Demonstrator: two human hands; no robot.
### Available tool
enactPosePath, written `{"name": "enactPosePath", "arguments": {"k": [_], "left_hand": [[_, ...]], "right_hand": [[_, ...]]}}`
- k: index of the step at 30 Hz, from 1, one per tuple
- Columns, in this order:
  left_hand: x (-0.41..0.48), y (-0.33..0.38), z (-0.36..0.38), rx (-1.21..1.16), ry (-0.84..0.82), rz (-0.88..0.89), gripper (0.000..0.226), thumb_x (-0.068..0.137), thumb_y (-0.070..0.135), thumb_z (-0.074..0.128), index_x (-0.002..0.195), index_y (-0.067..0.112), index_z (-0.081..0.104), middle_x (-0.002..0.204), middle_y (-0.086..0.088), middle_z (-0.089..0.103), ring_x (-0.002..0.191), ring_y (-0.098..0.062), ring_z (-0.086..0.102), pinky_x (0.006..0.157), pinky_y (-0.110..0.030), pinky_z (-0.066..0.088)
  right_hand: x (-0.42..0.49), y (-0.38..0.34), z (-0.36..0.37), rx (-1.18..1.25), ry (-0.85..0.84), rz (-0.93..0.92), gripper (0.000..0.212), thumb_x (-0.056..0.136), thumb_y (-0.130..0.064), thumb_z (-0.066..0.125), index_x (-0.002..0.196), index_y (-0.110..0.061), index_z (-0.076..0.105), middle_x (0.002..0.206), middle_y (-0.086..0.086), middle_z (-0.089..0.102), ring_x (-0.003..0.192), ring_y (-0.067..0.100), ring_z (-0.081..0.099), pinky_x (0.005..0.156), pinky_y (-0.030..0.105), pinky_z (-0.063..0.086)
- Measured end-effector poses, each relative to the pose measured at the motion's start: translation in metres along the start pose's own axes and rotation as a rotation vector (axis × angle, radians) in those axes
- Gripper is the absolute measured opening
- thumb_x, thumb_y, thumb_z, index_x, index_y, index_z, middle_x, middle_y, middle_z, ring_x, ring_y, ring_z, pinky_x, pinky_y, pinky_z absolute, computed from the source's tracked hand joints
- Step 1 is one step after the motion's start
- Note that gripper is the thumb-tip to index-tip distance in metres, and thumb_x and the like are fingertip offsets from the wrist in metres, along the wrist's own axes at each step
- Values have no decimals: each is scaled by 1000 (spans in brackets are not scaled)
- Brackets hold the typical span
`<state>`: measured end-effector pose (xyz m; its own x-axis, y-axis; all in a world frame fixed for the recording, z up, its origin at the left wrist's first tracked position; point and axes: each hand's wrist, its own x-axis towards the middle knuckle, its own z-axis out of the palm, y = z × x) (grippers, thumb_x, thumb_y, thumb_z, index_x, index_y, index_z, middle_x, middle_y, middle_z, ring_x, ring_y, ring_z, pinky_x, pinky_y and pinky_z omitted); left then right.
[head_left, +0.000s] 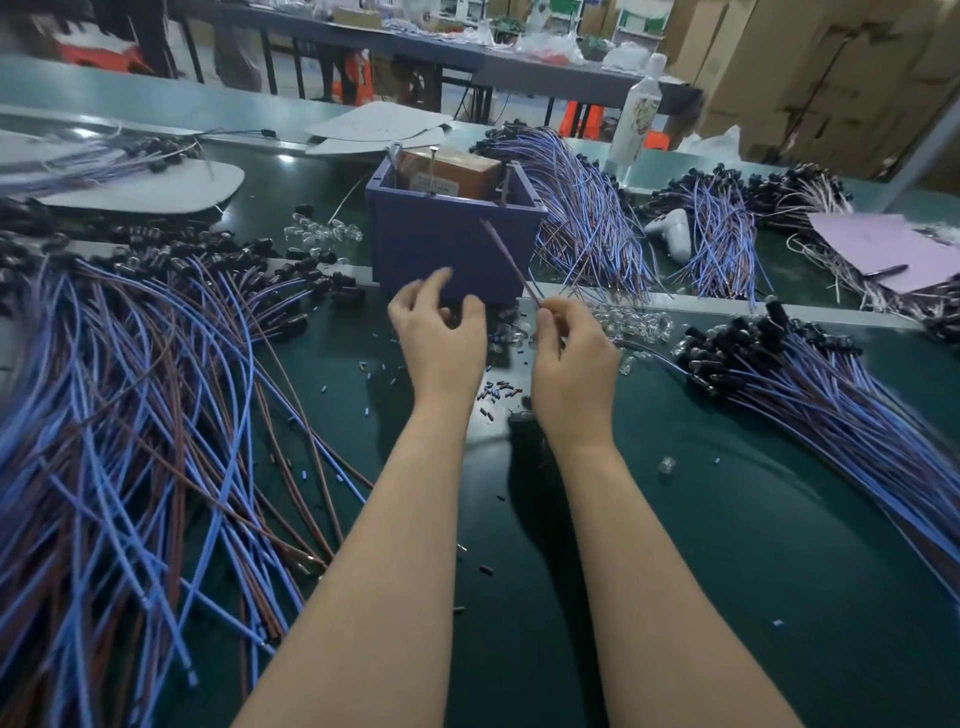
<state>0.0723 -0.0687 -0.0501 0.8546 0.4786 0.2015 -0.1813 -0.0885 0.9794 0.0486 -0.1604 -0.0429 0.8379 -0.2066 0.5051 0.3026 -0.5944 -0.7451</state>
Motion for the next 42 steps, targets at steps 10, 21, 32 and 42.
{"name": "enactPosePath", "arguments": {"k": [10,21,32,42], "left_hand": [[-4,4,2,-50,-272,67,17,95,17,56,97,9,70,126,-10,51,113,-4,48,98,-18,41],[-2,4,2,-280,-91,-66,15,96,14,54,85,12,64,71,2,61,61,-5,55,63,-21,47],[-7,3,6,-239,-188,-98,19,98,13,48,82,15,58,78,-2,67,76,-21,65,76,-37,53],[0,0,1,-200,-7,-112,21,99,14,45,87,9,61,60,3,60,46,2,56,61,-18,47]], "right_hand": [[0,2,-2,77,-97,44,10,94,-16,55,94,-12,64,77,-10,62,76,12,60,72,11,43],[-5,0,2,-24,-149,-38,14,91,-15,59,96,-11,70,84,4,72,78,19,62,76,34,48],[-1,1,3,217,35,247,13,95,-13,51,86,-16,60,85,4,72,86,21,67,87,41,50],[-7,-1,8,46,-131,123,34,96,-12,47,130,-12,53,93,9,72,91,25,65,89,34,46]]}}
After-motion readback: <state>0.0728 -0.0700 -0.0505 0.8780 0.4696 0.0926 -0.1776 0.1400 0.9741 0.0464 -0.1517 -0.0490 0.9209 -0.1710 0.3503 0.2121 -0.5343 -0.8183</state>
